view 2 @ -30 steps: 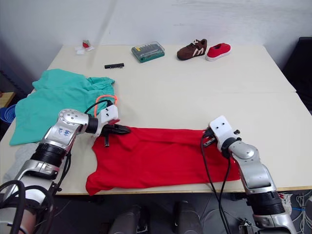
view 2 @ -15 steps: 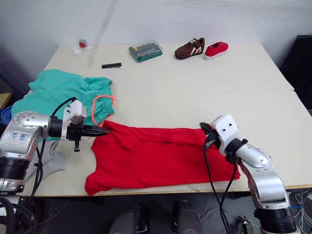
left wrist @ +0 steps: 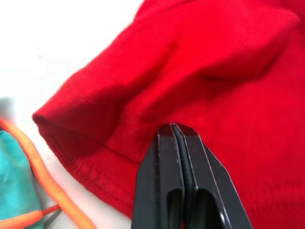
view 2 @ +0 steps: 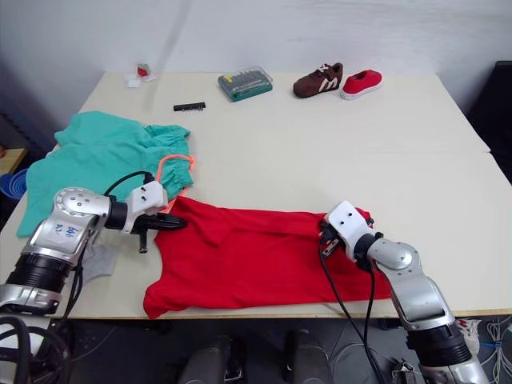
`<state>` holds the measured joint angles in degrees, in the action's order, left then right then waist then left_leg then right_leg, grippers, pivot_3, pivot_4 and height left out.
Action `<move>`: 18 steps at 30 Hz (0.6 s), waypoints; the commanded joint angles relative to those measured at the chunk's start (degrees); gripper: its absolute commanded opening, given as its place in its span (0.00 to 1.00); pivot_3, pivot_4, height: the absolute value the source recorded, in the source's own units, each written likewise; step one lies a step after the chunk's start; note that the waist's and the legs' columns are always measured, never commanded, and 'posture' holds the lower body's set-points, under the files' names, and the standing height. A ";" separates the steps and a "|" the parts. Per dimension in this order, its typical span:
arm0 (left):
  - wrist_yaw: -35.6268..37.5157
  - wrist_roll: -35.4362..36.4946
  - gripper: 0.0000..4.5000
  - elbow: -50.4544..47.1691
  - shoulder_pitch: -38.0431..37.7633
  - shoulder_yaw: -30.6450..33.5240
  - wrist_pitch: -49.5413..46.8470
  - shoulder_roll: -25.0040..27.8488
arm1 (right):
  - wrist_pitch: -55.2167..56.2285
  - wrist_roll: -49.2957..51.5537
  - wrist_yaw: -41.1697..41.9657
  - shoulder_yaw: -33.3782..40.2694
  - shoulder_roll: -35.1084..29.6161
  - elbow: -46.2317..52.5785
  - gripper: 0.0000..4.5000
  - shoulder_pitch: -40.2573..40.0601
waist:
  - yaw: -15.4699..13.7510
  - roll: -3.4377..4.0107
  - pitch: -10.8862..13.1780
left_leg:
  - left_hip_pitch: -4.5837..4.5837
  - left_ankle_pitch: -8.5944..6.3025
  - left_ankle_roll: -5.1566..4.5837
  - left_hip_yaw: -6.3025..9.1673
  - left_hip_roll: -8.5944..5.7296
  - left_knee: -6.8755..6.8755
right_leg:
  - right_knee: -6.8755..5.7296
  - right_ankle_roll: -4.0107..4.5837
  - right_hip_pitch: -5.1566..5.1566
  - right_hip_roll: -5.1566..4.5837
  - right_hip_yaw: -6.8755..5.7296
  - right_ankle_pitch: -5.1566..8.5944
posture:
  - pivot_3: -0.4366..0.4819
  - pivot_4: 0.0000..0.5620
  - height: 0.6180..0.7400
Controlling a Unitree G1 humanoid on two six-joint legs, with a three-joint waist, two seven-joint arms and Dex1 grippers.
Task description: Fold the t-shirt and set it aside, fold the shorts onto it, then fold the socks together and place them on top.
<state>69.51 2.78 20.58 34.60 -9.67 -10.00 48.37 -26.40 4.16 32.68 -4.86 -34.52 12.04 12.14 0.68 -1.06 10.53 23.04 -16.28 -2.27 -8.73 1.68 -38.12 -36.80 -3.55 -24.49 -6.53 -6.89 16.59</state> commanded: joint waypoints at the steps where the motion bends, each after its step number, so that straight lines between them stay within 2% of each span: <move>1: 3.10 -4.42 0.01 2.36 -3.23 -2.28 3.33 5.16 | -1.87 -1.40 -1.15 1.10 -0.70 -1.22 0.01 -0.54 | 0.59 0.00 -0.01 | -0.02 0.00 0.01 0.00 0.01 0.02 | -0.01 0.01 0.00 0.00 0.00 0.01 | 0.48 0.27 1.00; 4: 4.56 -4.45 0.01 5.22 -1.98 -1.77 5.12 7.73 | -2.09 -1.56 -1.44 1.62 -0.64 -1.81 0.01 -0.76 | 0.99 0.02 -0.02 | -0.14 -0.02 0.02 0.01 0.03 0.10 | -0.03 0.07 0.05 0.00 0.02 0.04 | 0.48 0.27 1.00; 9: 7.98 -0.19 0.01 7.08 2.15 0.86 2.26 6.75 | -2.26 -1.46 -1.73 2.06 -0.23 -1.85 0.01 -1.45 | 0.92 -0.02 -0.04 | -0.16 -0.03 0.00 0.01 0.04 0.11 | -0.05 0.10 0.06 -0.01 0.02 0.06 | 0.48 0.27 1.00; 13: 13.30 9.12 0.01 0.40 4.13 3.80 -8.23 3.95 | -2.28 -0.84 -2.34 2.96 0.46 -0.83 0.01 -1.77 | 0.82 -0.04 -0.04 | -0.03 -0.01 0.04 0.01 0.03 0.06 | -0.04 0.10 0.00 0.00 0.00 0.05 | 0.48 0.27 1.00; 18: 9.31 14.63 0.01 -6.83 6.07 5.95 -16.94 -2.07 | -4.27 0.86 -3.56 5.93 1.88 2.54 0.01 -1.49 | 0.63 -0.08 -0.04 | 0.11 0.02 0.00 0.10 -0.03 -0.06 | -0.02 0.02 0.01 -0.01 -0.02 0.01 | 0.48 0.27 1.00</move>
<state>80.10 14.59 16.78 39.24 -5.73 -24.41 46.93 -28.69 3.92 30.15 -1.42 -32.98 12.61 10.86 1.30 -1.14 10.49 23.15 -16.27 -2.27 -8.63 1.66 -38.19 -36.83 -3.53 -24.49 -6.54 -6.91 16.60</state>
